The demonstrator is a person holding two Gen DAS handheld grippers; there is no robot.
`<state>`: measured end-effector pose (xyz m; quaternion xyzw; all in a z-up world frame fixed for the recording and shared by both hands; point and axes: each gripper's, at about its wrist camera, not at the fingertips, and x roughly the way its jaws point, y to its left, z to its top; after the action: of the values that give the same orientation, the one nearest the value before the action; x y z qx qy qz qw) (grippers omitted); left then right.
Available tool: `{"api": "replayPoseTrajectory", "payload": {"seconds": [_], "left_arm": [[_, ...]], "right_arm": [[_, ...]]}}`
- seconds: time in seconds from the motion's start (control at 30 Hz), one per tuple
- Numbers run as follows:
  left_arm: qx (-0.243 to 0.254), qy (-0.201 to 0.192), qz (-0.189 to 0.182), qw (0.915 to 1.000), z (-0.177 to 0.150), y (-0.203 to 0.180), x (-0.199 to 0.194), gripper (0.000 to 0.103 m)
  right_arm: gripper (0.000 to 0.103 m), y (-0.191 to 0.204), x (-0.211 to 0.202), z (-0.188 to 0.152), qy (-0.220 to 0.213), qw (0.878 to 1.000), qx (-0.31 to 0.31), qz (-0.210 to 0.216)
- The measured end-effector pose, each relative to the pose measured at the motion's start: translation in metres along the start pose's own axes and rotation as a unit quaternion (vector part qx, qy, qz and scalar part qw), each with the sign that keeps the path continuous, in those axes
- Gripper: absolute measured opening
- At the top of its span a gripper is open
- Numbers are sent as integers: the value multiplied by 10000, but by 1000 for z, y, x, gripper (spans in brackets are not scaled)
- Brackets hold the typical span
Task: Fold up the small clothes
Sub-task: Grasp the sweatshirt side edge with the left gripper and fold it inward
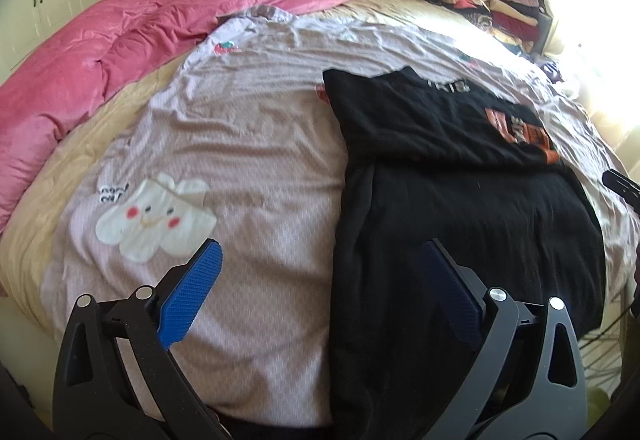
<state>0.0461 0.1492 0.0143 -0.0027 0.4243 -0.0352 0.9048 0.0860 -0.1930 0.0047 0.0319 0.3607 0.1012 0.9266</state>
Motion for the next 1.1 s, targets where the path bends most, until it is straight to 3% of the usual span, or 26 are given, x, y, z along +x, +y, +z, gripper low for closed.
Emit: {"api": "replayPoseTrajectory", "payload": {"seconds": [0.07,0.13,0.3,0.37,0.67,0.73,0.9,1.0,1.1], "left_arm": [[-19,185,-227,9996,-13,1,0,91],[-91,372,-424,9984,-24,0,2,83],[-141,764,-671,9947,-49,-5,9,66],[-170,892,-708,9933,-59,-5,10,65],[-281,951,-691,9927,-76,-4,2,46],[-240,944,-719,9926,-77,-8,-1,37],[-150,979,-704,9926,-79,-15,-1,34],[-218,1026,-779,9914,-78,-14,2,33],[-284,1069,-817,9905,-76,-14,7,33]], "right_arm": [[79,0,-3,-8,82,10000,-5,-22],[79,-1,-6,-17,157,9999,-40,-16],[79,-2,-13,-39,373,9992,-128,-35],[79,-5,-16,-47,449,9989,-108,-40],[79,-14,-24,-76,744,9972,-73,-5],[79,-17,-26,-81,787,9969,-65,9],[79,-28,-32,-93,918,9956,110,133],[71,-34,-34,-97,986,9947,193,239],[56,-36,-31,-102,1140,9926,209,362]]}}
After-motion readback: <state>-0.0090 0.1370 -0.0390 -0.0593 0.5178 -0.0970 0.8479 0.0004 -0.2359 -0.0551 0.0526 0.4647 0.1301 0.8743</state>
